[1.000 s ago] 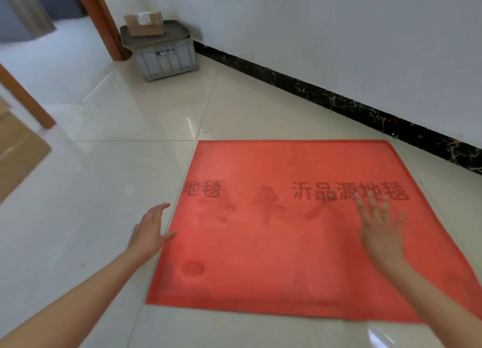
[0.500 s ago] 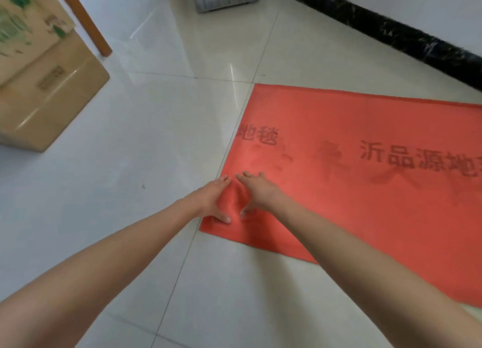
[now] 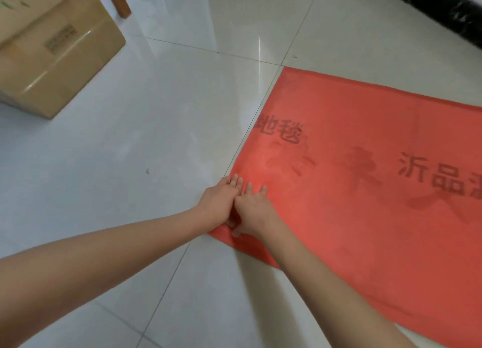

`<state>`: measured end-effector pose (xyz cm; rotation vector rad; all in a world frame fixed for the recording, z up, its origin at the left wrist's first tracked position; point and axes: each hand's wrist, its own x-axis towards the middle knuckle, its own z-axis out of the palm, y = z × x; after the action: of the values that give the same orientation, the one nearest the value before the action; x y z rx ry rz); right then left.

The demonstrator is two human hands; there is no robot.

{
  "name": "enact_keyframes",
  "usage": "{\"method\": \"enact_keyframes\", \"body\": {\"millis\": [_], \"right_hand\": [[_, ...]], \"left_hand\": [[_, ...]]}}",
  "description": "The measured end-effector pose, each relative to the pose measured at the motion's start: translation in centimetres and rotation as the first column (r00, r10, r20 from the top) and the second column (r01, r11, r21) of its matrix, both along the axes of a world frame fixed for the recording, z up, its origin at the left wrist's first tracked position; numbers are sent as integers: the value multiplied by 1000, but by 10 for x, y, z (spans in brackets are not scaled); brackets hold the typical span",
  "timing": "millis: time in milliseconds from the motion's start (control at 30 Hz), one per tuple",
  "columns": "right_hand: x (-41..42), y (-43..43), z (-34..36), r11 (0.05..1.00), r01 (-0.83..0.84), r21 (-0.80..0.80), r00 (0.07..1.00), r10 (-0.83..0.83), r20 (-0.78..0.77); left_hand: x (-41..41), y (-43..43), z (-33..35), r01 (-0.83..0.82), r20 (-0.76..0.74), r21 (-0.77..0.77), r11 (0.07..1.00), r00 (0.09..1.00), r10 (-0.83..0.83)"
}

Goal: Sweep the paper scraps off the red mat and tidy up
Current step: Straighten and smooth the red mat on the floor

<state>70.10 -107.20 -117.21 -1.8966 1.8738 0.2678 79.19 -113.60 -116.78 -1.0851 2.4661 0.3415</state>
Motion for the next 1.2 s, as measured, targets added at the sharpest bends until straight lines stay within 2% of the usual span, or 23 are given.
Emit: {"method": "enact_keyframes", "body": {"millis": [133,200,300,367,467,567,667,800,867,967,1033,1100,1167,1200], "right_hand": [[17,1,-13,976,214,35,975,-215,45],[21,-3,-10,984,173,39,985,-173,1],[16,-5,1,1000,23,16,997,-22,-77],[11,-3,4,1000,-16,-19,998,15,-69],[9,-2,5,999,-45,-29,998,44,-53],[6,1,3,996,-87,-21,995,86,-53],[3,2,1,995,-89,-34,995,87,-40],[1,1,0,995,-82,-62,995,79,-55],[-4,2,0,994,-98,-52,995,97,-17],[-7,-3,1,993,-107,-46,994,108,19],[-6,-4,4,995,-91,-41,996,92,9],[-3,-2,-1,998,-70,-7,997,70,39],[-3,2,-3,997,-22,71,997,17,72],[-2,3,-3,994,43,97,995,-51,82]], "left_hand": [[1,-2,-9,-19,-182,-19,1000,983,15],[9,-2,-12,77,-223,-122,990,969,-103],[11,-2,-13,-24,-292,-18,1000,956,17],[7,-2,-9,-26,-213,-53,998,977,14],[8,-6,-6,63,-214,-77,995,974,-79],[10,-5,-3,114,-237,67,991,967,-95],[9,-11,-6,161,-142,120,980,979,-144],[2,-14,-7,212,21,102,972,976,-216],[3,-11,-4,247,97,91,965,962,-255],[0,-10,-3,247,84,94,964,963,-255],[-9,-4,2,294,130,81,953,944,-302],[-9,1,3,316,80,56,947,944,-319],[-6,-8,-2,293,151,152,944,937,-315],[-4,-13,-7,313,157,90,946,933,-324]]}}
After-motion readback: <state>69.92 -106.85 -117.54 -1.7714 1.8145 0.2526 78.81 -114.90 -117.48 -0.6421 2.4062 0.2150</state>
